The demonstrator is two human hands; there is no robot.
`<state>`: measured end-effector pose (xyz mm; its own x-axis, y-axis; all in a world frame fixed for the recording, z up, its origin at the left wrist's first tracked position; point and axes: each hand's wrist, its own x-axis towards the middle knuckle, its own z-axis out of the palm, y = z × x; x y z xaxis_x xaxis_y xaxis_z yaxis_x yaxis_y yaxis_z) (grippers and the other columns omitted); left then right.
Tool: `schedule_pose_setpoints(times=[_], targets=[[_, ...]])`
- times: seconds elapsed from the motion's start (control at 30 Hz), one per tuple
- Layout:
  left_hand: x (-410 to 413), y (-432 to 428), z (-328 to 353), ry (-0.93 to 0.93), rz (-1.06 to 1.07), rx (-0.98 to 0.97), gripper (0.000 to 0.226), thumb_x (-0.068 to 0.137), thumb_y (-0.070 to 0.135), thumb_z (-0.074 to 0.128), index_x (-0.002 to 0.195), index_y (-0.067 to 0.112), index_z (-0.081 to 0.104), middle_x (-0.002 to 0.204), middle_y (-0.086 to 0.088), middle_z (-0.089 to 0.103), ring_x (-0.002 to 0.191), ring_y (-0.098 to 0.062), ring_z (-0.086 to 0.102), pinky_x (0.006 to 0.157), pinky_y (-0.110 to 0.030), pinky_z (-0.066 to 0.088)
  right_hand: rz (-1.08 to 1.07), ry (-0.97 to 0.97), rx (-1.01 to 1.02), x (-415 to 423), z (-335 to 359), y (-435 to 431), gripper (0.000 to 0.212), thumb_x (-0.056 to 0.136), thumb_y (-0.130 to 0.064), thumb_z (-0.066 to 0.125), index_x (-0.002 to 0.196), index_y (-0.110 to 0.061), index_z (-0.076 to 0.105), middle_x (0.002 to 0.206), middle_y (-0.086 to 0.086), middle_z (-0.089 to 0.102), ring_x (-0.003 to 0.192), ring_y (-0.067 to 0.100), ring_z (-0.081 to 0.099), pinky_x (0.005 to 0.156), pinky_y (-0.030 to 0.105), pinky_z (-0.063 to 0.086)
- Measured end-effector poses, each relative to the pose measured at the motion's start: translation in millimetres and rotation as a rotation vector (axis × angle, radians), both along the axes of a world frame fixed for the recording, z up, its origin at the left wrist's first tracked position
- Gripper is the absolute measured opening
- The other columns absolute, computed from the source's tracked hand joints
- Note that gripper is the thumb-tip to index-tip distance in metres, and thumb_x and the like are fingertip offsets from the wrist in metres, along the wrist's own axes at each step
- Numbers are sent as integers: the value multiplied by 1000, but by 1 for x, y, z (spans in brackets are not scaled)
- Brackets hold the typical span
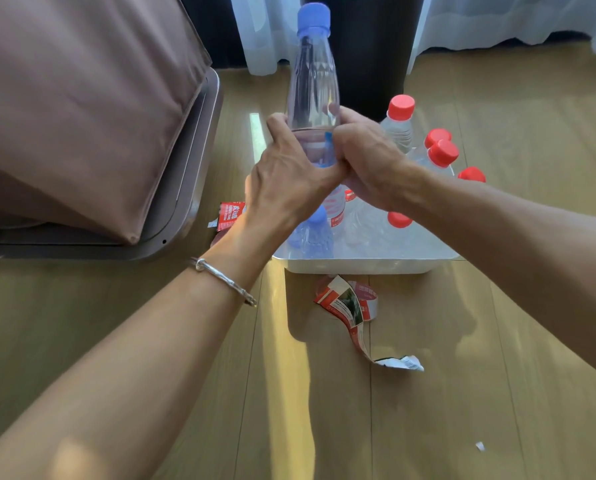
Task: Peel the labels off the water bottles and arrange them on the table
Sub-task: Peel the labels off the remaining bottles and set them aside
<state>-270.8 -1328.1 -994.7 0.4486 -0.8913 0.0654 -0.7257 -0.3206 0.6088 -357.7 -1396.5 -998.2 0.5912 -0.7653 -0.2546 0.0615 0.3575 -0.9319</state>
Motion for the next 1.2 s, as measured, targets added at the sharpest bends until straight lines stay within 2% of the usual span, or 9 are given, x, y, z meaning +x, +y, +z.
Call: schedule_pose_setpoints(times=[0.1,0.27,0.43,0.57,0.67,0.73,0.83,0.97,1.2], targets=[[1,0,1,23,-12,21,80,78,60,69,130,16,28,113,3,66,92,-18,67,69,-29,47,44,19,-5,-2,3,1,64,66,-14,49,128,2,47,127,33,55,101,35,67,99,60,47],[6,3,1,80,-31,60,78,77,58,71,128,16,30,116,5,67,92,-15,67,70,-28,46,96,78,-55,-2,-6,-3,58,79,-11,52,136,-5,44,126,22,60,107,34,68,95,54,53],[9,2,4,116,-65,54,74,80,53,73,131,18,31,112,5,66,97,-16,65,64,-21,42,38,53,-134,-6,-9,-13,33,94,3,51,126,-3,52,116,17,66,96,28,72,81,40,59],[16,-2,9,186,-84,73,70,80,49,74,128,22,31,103,7,70,93,-14,67,64,-19,40,14,15,-251,-9,15,-30,40,85,-12,64,122,-13,49,117,14,61,103,24,67,74,32,58],[12,1,9,183,-192,132,64,83,40,74,128,24,32,91,13,71,85,2,66,62,-7,40,62,94,-410,-19,32,-33,37,76,-22,70,109,-22,53,98,-1,60,92,17,69,69,25,56],[10,1,8,216,-261,161,64,85,32,74,133,24,32,100,10,71,89,-2,68,73,-8,44,111,227,-494,-25,29,-32,27,74,-22,71,97,-17,58,85,-4,61,84,13,68,72,26,57],[14,-2,5,321,-308,228,49,90,33,69,132,23,45,112,3,70,103,-11,67,94,-34,52,197,350,-519,-33,16,-30,21,81,-17,70,98,-9,60,79,-4,58,76,8,61,74,28,53],[30,-4,-7,159,-80,110,23,96,30,57,115,20,64,107,8,65,95,-7,60,81,-20,43,111,344,-482,-33,16,-34,7,89,-19,69,89,-20,62,81,-3,64,77,8,62,76,31,51],[46,8,-41,85,-44,339,55,93,19,54,147,18,40,144,-8,51,128,-26,52,102,-32,40,279,524,-566,-25,10,-25,10,93,-19,62,96,-11,67,80,0,70,70,7,67,80,33,57]])
